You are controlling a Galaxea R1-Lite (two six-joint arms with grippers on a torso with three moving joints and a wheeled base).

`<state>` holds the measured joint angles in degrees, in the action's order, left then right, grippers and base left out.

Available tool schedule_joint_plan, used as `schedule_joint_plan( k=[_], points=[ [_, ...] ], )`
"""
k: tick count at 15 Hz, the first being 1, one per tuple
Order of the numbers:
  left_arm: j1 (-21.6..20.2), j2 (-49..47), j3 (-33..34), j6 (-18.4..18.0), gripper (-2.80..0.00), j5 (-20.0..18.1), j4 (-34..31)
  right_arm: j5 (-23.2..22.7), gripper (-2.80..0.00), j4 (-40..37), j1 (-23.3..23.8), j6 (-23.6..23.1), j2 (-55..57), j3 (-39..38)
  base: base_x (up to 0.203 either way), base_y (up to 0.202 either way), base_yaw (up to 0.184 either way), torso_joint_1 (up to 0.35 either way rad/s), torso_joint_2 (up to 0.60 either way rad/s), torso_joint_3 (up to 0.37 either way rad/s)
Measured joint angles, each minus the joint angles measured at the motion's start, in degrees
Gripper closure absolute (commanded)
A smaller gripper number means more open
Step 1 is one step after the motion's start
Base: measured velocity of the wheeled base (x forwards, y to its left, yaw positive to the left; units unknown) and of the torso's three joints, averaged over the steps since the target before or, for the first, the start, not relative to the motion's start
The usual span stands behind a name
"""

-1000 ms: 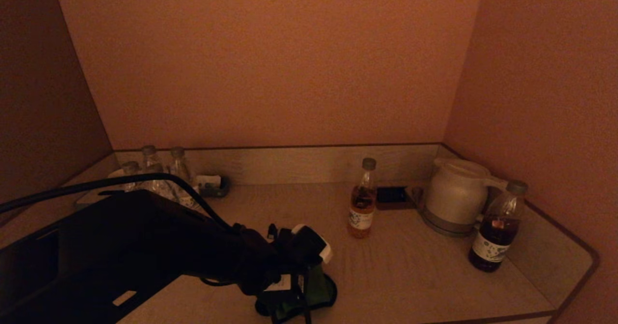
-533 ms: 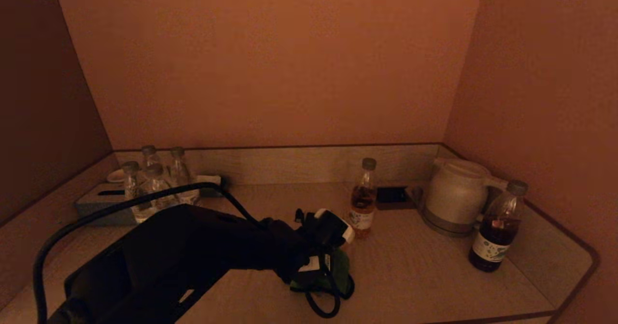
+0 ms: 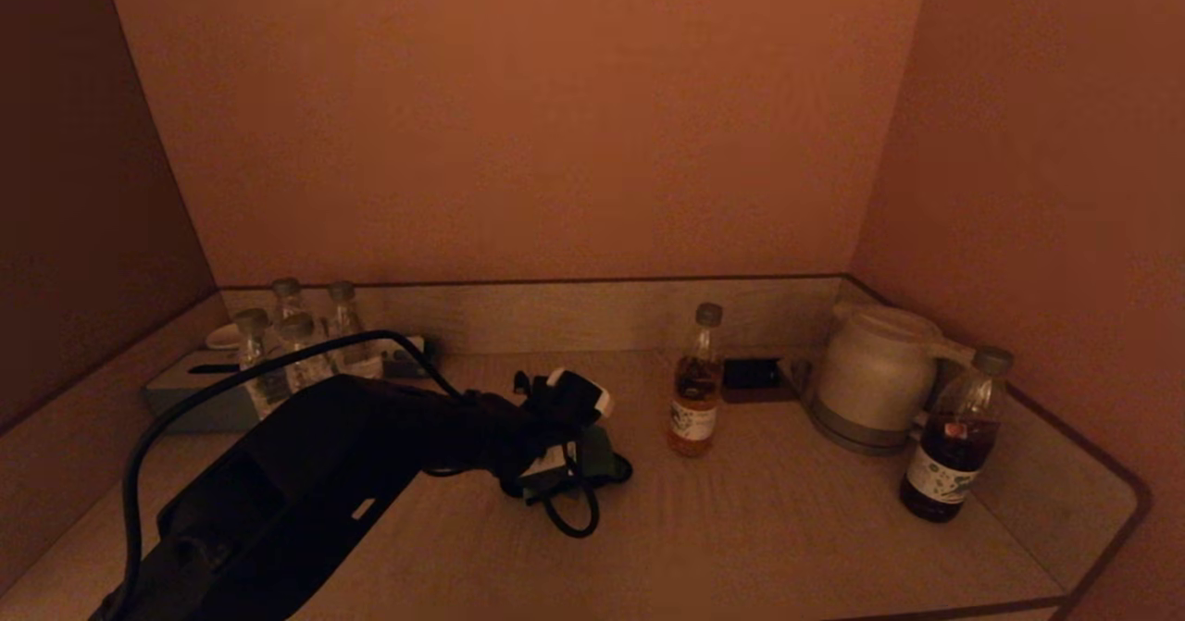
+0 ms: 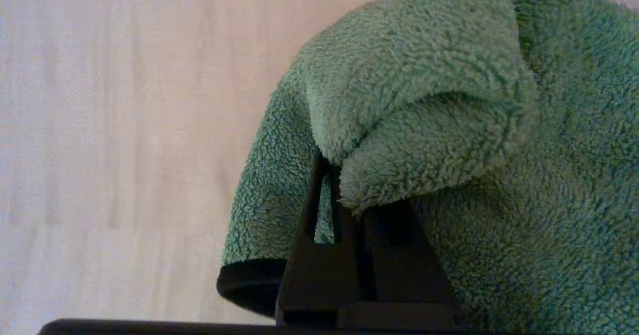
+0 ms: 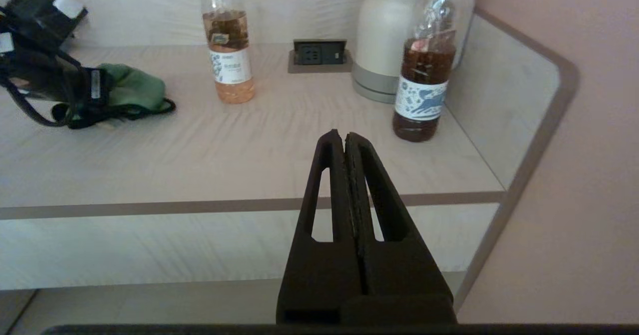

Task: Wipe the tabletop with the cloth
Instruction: Sweep the stains on the table

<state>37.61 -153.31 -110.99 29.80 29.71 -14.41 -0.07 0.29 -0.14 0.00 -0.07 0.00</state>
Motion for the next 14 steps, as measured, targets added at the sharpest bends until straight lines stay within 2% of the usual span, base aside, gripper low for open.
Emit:
schedule_joint_plan(
  k=[2,5,7,11,14],
  points=[
    [-3.6,1.4,2.5,1.1,0.0,1.8,-1.1,0.0,0.0,-0.1,0.0,0.0,0.0,0.0,0.0,0.0,0.0,0.0,0.0,0.0],
    [-4.8,6.5,12.6,2.3,0.0,4.8,-1.1,0.0,0.0,-0.2,-0.1,0.0,0.0,0.0,0.0,0.0,0.0,0.0,0.0,0.0],
    [-4.9,10.8,18.3,3.0,0.0,5.3,-0.7,0.0,0.0,0.0,0.0,0.0,0.0,0.0,0.0,0.0,0.0,0.0,0.0,0.0],
    [0.4,19.9,28.6,3.8,0.0,5.2,-0.2,0.0,0.0,-0.1,0.0,0.0,0.0,0.0,0.0,0.0,0.0,0.0,0.0,0.0],
    [3.2,24.6,33.2,3.8,0.0,4.9,-0.1,0.0,0.0,0.0,0.0,0.0,0.0,0.0,0.0,0.0,0.0,0.0,0.0,0.0]
  ],
)
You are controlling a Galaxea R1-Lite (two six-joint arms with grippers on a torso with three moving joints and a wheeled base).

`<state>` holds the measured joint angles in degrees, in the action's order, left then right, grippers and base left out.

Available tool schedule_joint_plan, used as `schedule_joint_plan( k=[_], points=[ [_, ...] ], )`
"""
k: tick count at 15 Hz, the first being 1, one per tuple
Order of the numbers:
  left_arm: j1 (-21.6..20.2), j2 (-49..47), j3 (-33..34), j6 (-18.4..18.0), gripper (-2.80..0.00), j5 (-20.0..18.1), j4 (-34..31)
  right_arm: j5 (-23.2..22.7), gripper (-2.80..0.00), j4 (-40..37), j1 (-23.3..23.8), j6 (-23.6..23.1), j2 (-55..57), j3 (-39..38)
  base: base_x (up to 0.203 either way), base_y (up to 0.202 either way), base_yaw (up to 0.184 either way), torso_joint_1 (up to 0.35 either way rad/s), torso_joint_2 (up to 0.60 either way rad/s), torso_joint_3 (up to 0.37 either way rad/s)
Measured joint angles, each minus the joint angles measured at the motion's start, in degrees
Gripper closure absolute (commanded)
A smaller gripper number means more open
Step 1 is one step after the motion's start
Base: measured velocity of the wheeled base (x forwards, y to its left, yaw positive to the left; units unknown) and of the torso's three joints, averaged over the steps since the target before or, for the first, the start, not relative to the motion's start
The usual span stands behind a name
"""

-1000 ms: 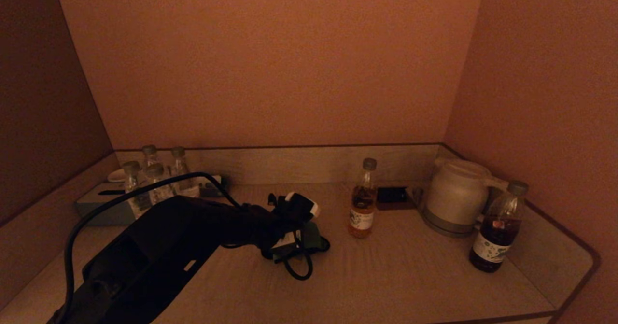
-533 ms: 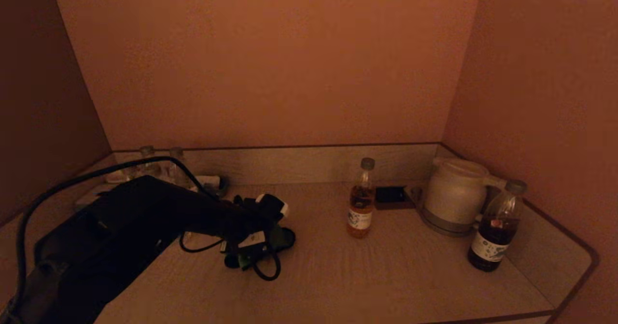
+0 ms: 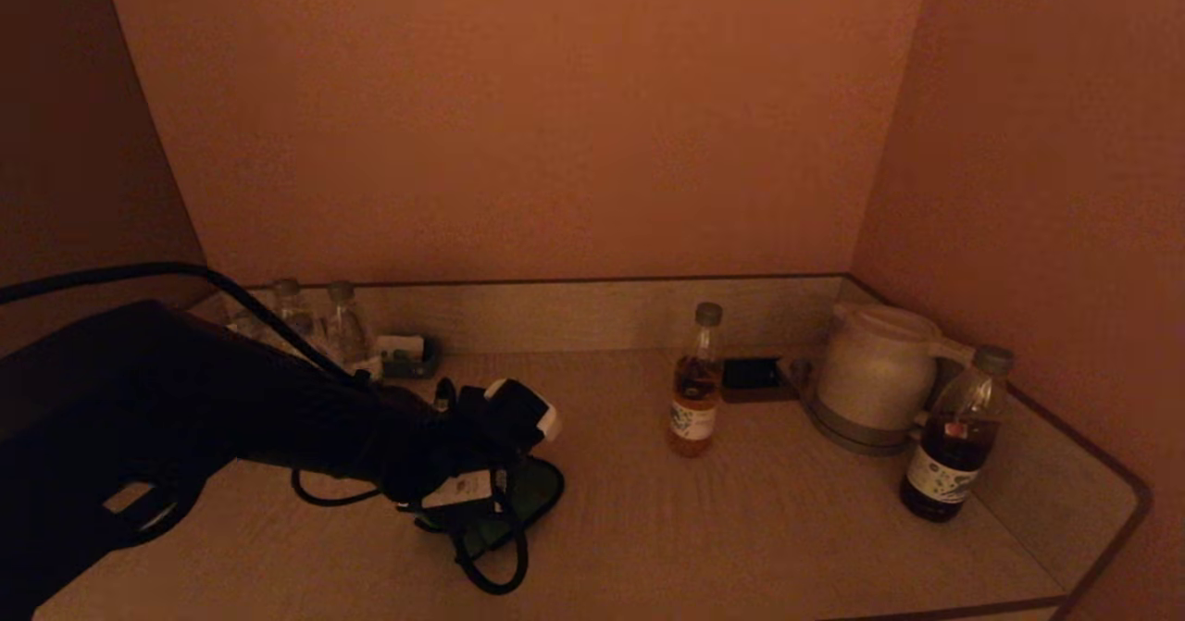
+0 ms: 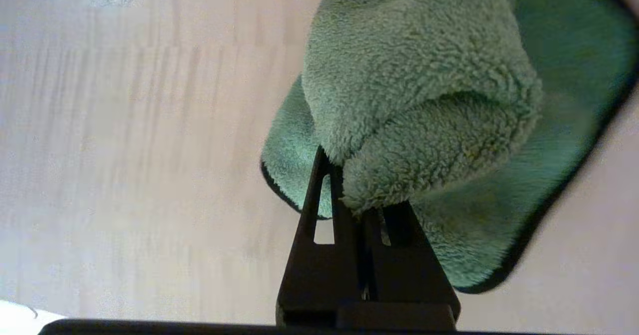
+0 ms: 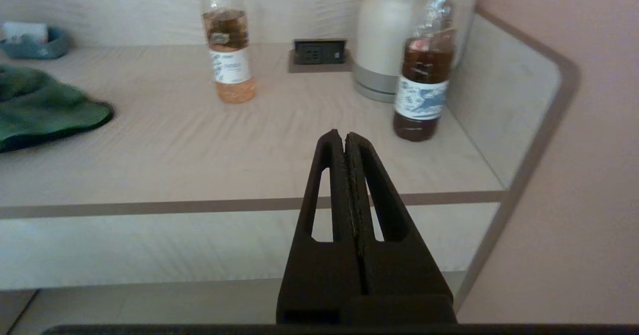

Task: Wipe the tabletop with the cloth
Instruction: Sweep the stains on the table

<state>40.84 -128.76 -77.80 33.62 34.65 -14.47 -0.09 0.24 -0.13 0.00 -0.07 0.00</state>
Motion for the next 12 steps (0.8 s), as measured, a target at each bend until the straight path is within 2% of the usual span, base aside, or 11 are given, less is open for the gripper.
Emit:
schedule_joint_plan(
  k=[6,12],
  points=[
    [1.1,9.7,3.5,-0.3,0.0,0.1,-0.4,0.0,0.0,0.0,0.0,0.0,0.0,0.0,0.0,0.0,0.0,0.0,0.0,0.0],
    [-3.1,17.8,6.0,-0.8,0.0,0.8,-0.9,0.0,0.0,0.0,0.0,0.0,0.0,0.0,0.0,0.0,0.0,0.0,0.0,0.0]
  ],
)
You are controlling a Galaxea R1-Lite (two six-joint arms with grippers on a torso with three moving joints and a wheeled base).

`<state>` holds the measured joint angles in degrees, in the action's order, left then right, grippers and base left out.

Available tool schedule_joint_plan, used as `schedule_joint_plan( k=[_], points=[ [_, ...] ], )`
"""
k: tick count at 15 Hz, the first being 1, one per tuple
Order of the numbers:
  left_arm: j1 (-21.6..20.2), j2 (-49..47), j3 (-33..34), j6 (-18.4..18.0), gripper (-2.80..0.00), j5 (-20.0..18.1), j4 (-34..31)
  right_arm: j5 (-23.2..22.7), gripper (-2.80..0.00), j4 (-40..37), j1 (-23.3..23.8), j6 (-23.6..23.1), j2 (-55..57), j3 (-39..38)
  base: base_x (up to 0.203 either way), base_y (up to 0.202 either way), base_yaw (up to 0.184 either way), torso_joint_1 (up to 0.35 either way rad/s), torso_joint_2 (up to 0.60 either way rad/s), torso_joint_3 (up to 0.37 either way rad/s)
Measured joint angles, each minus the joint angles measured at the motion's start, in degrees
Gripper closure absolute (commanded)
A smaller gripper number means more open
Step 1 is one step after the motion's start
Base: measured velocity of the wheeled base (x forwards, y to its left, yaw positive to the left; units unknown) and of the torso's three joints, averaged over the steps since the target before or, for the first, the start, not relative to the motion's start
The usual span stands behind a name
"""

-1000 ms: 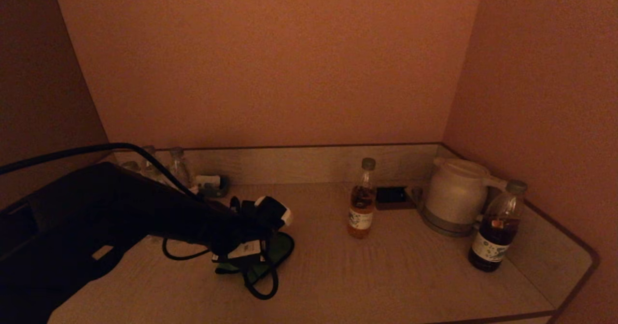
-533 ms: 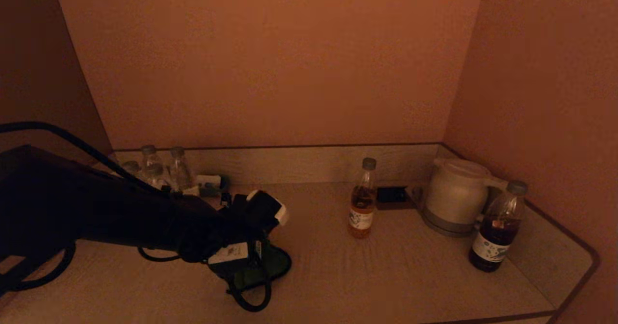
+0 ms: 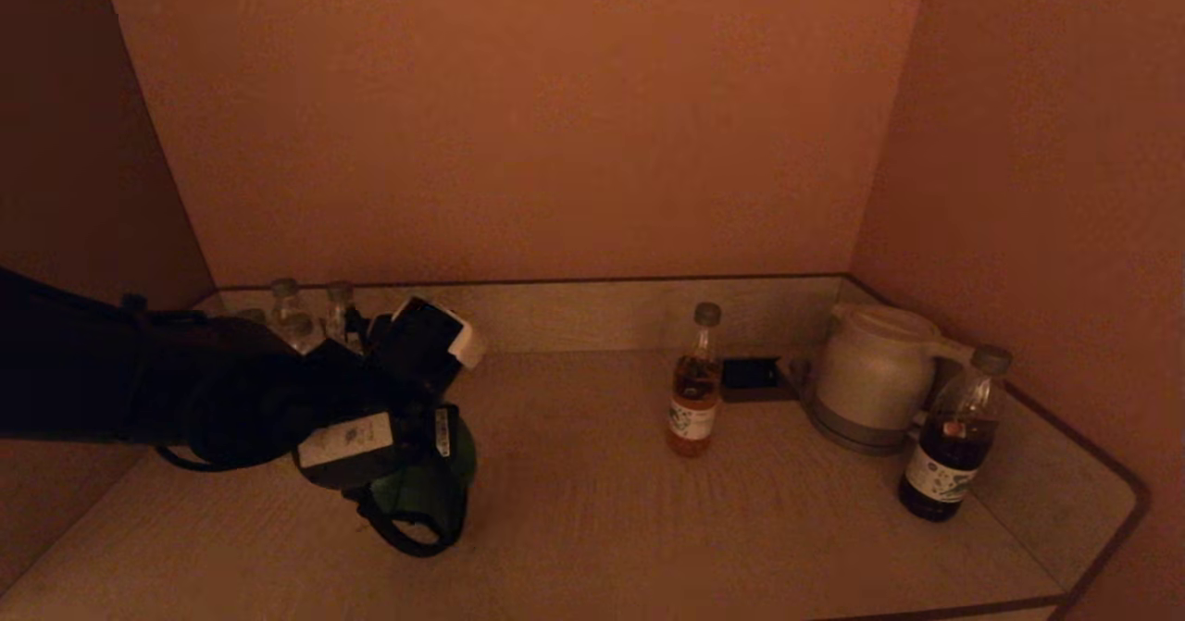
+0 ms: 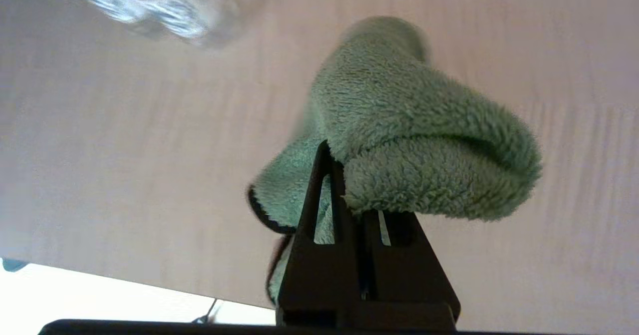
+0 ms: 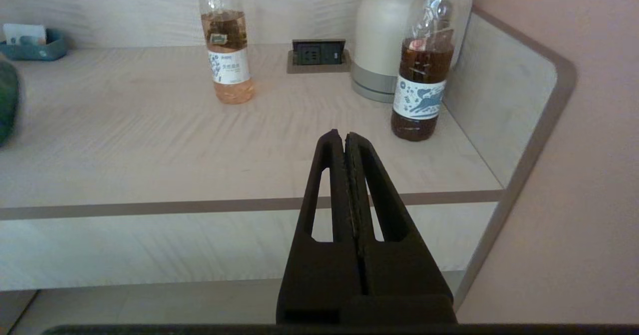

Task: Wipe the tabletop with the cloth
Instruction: Sweep the stains on the table, then place the tablecloth

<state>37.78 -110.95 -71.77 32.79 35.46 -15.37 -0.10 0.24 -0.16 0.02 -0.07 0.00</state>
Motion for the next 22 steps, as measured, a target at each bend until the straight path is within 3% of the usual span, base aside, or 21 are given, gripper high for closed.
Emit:
schedule_joint_plan(
  k=[5,12,14,22],
  points=[
    [-10.5,9.7,3.5,-0.9,0.0,0.1,-2.5,0.0,0.0,0.0,0.0,0.0,0.0,0.0,0.0,0.0,0.0,0.0,0.0,0.0],
    [-32.8,20.6,13.0,-3.2,0.0,-1.0,-1.5,0.0,0.0,0.0,0.0,0.0,0.0,0.0,0.0,0.0,0.0,0.0,0.0,0.0],
    [-37.8,19.6,14.7,-3.1,0.0,-1.4,2.2,0.0,0.0,0.0,0.0,0.0,0.0,0.0,0.0,0.0,0.0,0.0,0.0,0.0],
    [-48.9,5.2,14.1,-3.9,0.0,-2.5,13.0,0.0,0.0,0.0,0.0,0.0,0.0,0.0,0.0,0.0,0.0,0.0,0.0,0.0]
  ],
)
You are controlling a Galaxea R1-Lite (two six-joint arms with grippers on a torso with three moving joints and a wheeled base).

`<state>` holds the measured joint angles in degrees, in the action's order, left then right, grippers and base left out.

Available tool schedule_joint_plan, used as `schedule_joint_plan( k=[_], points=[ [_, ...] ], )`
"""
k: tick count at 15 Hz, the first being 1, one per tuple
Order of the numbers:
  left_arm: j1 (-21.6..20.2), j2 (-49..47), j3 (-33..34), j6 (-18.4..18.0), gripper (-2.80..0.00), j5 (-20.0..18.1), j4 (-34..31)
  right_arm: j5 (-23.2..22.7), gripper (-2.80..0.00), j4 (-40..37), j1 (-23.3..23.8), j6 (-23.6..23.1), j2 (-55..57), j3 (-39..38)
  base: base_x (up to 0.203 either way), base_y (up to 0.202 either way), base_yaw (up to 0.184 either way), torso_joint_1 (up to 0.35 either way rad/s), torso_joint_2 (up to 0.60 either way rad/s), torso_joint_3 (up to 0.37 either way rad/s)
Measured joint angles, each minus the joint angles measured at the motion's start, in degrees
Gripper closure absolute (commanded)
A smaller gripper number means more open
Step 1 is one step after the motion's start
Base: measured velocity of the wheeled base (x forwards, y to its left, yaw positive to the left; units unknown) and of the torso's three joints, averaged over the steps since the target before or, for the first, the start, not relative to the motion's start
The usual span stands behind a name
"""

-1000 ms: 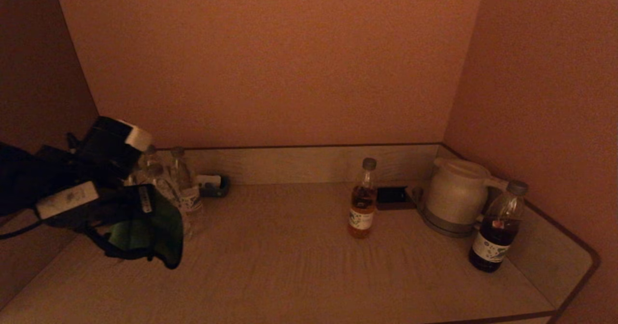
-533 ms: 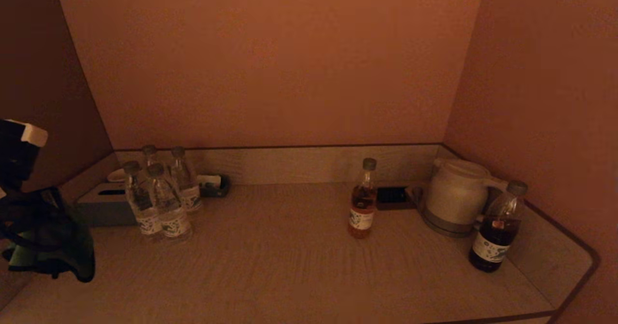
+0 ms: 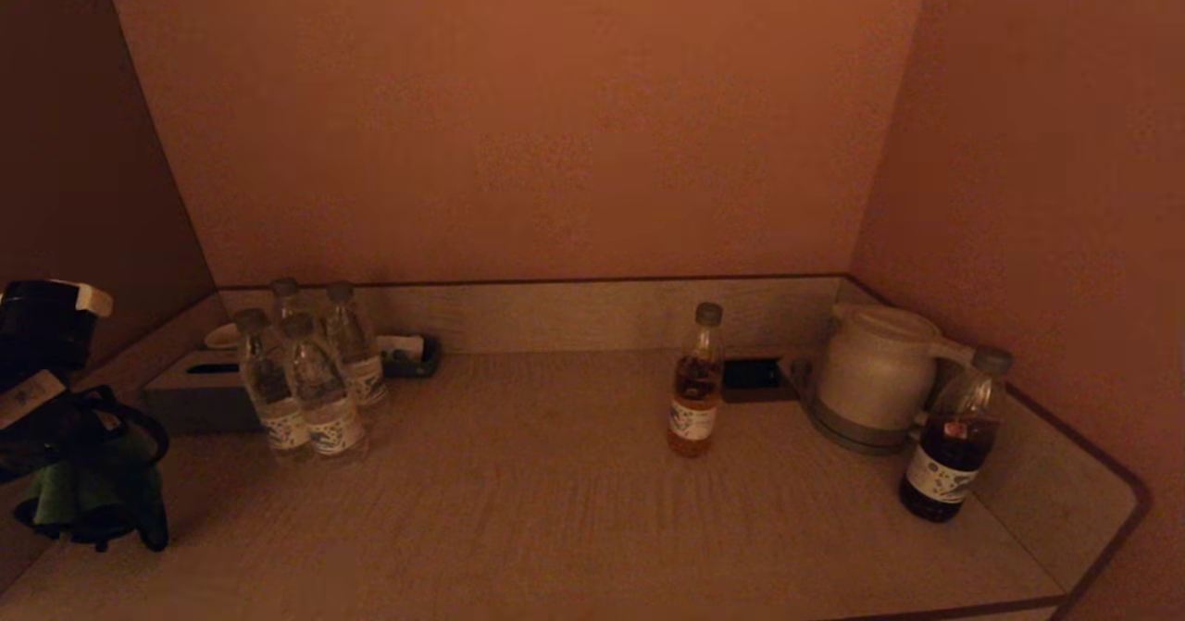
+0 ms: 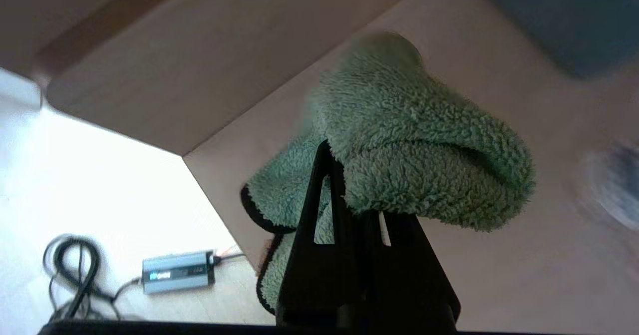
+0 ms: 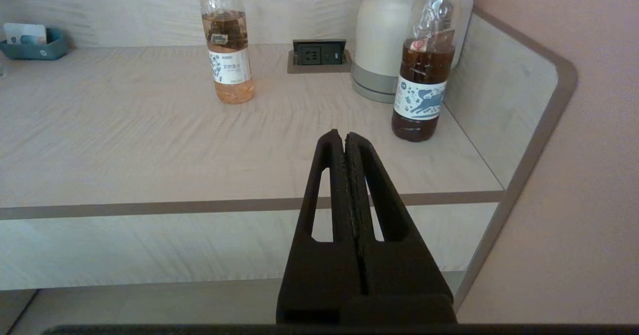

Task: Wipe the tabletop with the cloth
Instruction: Place the tablecloth

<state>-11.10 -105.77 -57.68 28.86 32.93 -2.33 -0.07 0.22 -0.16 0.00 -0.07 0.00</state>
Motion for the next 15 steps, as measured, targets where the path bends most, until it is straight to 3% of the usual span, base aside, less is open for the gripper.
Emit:
schedule_joint_plan(
  k=[7,11,12,15],
  points=[
    [-5.4,-8.5,-4.6,-0.5,0.0,-8.6,2.3,0.0,0.0,0.0,0.0,0.0,0.0,0.0,0.0,0.0,0.0,0.0,0.0,0.0],
    [-5.9,-11.0,-5.4,-0.6,0.0,-9.0,3.9,0.0,0.0,0.0,0.0,0.0,0.0,0.0,0.0,0.0,0.0,0.0,0.0,0.0],
    [-5.9,-11.3,-5.7,-0.9,-2.8,-9.1,3.9,0.0,0.0,0.0,0.0,0.0,0.0,0.0,0.0,0.0,0.0,0.0,0.0,0.0],
    [-5.9,-11.7,-6.8,-1.3,-2.8,-9.1,4.1,0.0,0.0,0.0,0.0,0.0,0.0,0.0,0.0,0.0,0.0,0.0,0.0,0.0]
  ],
)
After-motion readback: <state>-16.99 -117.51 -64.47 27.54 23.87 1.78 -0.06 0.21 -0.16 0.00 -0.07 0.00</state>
